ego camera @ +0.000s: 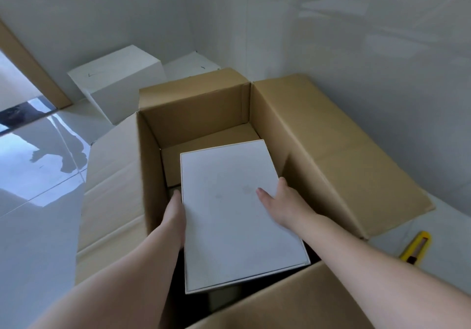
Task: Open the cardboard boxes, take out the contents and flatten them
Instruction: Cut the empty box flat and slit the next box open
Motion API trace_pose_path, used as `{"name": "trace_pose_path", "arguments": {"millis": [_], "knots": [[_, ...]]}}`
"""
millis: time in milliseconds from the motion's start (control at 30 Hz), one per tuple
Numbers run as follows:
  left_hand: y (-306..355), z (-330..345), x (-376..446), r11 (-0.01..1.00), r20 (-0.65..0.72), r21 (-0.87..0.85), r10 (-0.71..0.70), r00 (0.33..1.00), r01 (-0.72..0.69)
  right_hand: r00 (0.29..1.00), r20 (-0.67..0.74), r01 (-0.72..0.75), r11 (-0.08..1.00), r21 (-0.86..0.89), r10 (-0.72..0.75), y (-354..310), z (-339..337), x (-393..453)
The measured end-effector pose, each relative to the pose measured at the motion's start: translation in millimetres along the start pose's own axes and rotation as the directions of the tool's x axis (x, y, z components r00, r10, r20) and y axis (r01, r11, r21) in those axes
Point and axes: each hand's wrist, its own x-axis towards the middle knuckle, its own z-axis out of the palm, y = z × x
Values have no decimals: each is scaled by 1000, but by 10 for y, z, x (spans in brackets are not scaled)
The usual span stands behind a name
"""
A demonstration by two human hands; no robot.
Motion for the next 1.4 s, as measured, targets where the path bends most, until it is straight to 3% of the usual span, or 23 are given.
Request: {"name": "trace_pose_path", "arguments": {"millis": [167, 433, 533, 800, 1033, 1267, 1400], "knots": [[72, 31, 190, 985, 208, 174, -43, 977, 6, 998, -65, 8, 999, 48, -5, 1, -50, 29], [662, 84, -147, 962, 322, 223, 81, 943, -159, 982, -190, 33, 995, 99, -14, -328, -311, -149], [1185, 18, -455, 953, 382, 225, 105, 918, -203, 970, -242, 43, 981, 187, 3, -827, -612, -415], [3186, -178, -1578, 954, 435, 266, 11, 901, -140, 965, -232, -31, 937, 348, 118, -2580, -1709, -1133], [4633, -244, -1961, 941, 469, 267, 60, 881, -206, 968, -247, 49, 935, 351, 42, -3717, -2298, -1150], [5583, -365, -1538, 910, 433, 341, 71, 898, -236, 963, -271, 89, 931, 354, 11, -4606, -2340, -541], [6209, -433, -606, 891, 432, 385, 56, 900, -240, 974, -214, 25, 913, 406, 69, -5040, -1947, 227]]}}
